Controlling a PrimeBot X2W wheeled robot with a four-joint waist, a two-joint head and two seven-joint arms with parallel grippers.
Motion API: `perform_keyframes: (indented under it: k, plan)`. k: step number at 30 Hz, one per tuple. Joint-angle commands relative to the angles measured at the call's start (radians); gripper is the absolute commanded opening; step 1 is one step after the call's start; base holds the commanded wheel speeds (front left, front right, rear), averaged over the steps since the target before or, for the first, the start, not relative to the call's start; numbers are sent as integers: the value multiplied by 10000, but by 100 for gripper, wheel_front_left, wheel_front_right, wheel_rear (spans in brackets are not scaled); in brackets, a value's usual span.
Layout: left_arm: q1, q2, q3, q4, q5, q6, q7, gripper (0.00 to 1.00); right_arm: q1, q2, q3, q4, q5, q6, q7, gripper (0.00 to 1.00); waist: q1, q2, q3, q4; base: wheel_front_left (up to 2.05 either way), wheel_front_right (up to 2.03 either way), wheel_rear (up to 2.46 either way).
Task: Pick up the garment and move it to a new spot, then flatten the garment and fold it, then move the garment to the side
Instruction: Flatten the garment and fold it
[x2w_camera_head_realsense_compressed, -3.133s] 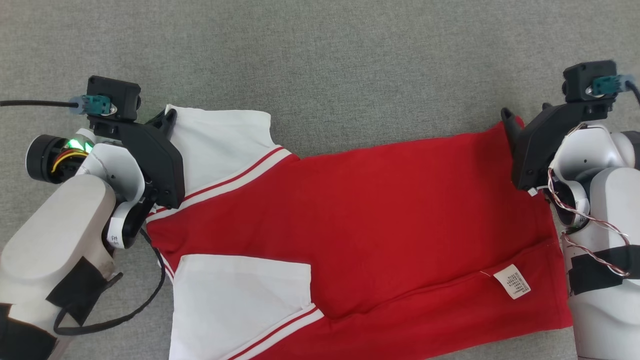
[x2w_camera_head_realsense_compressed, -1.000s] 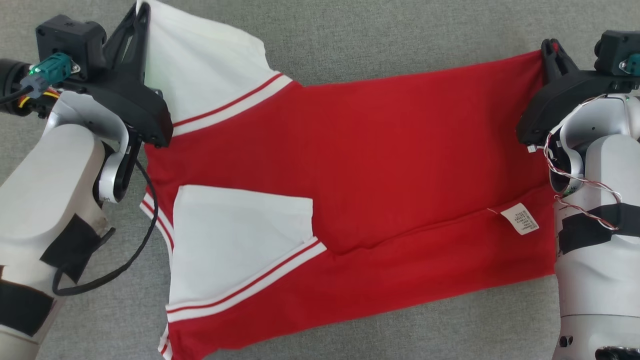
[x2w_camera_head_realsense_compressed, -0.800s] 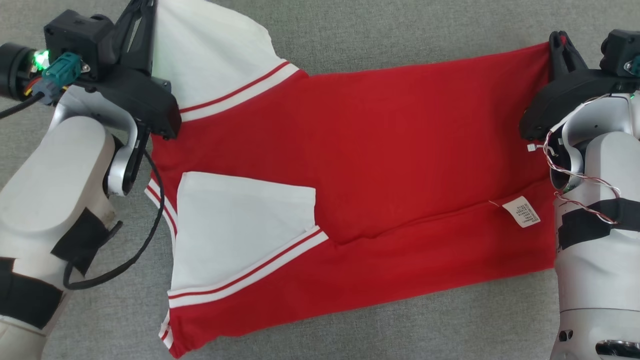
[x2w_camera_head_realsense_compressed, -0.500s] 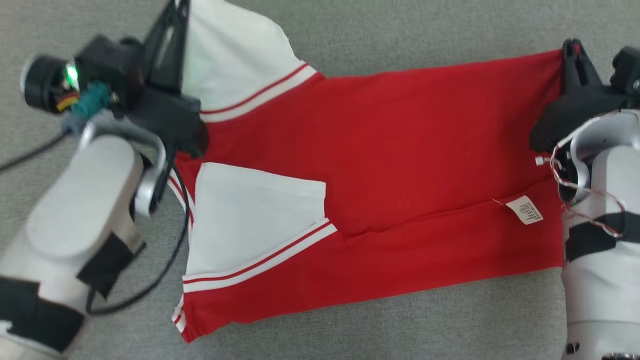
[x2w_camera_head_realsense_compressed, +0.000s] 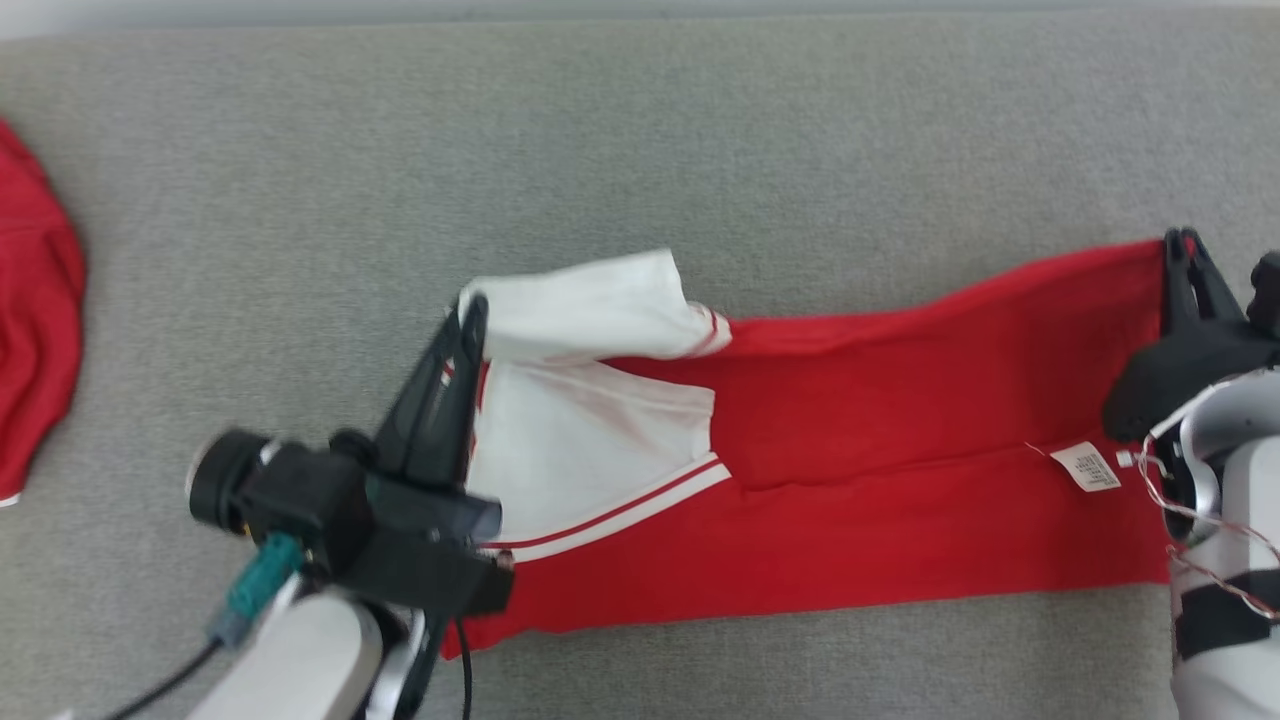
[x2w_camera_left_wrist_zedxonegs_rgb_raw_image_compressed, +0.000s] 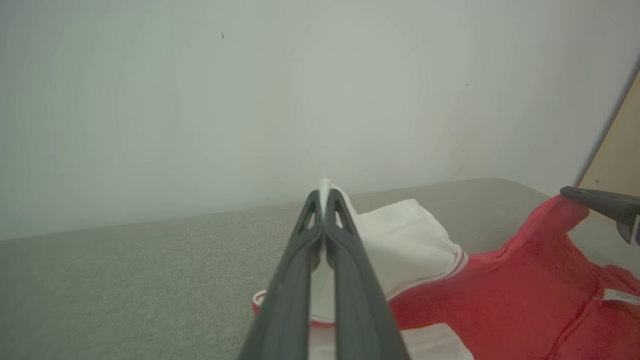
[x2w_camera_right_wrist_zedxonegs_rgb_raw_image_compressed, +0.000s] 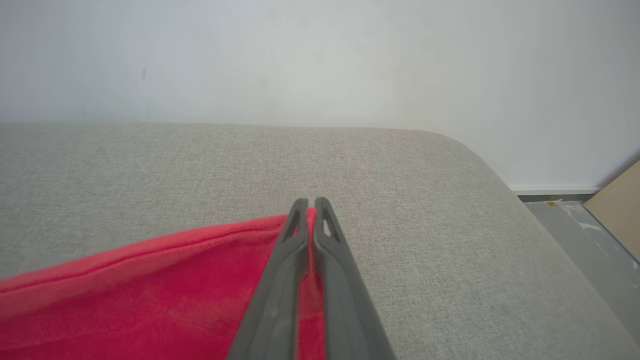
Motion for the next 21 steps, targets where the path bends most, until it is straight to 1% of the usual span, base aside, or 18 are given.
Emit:
perform_keyframes:
  k: [1, 3, 5, 9, 12, 16, 18, 21]
  plan:
    - [645, -136, 99, -244, 80, 70, -27, 0, 400, -133, -72, -128, 33, -20, 98, 0, 2, 0, -393, 406, 0, 0, 0]
    - [1172, -291, 82, -375, 73, -9, -26, 0, 733, -243, -165, -228, 67, -20, 242, 0, 2, 0, -509, 515, 0, 0, 0]
    - [1379, -328, 66, -378, 113, -44, -26, 0, 896, -298, -191, -270, 40, -20, 332, 0, 2, 0, -556, 550, 0, 0, 0]
    - [2160, -643, 13, -230, 83, -154, -28, 0, 1346, -499, -239, -344, -21, -20, 603, 0, 2, 0, -755, 609, 0, 0, 0]
    - [2593, -773, -64, -37, 148, -228, -27, 0, 1630, -680, -122, -219, 2, -20, 803, 0, 2, 0, -890, 623, 0, 0, 0]
    - [2949, -911, -142, 277, 207, -288, -27, 0, 1801, -1081, 149, 277, 198, -20, 766, 0, 2, 0, -980, 620, 0, 0, 0]
    - [3096, -934, -237, 549, 273, -303, -27, 0, 1840, -1323, 362, 831, 362, -20, 620, 0, 2, 0, -1027, 640, 0, 0, 0]
    - [3132, -970, -296, 819, 393, -268, -28, 0, 1836, -1526, 597, 1354, 445, -20, 474, 0, 2, 0, -1068, 649, 0, 0, 0]
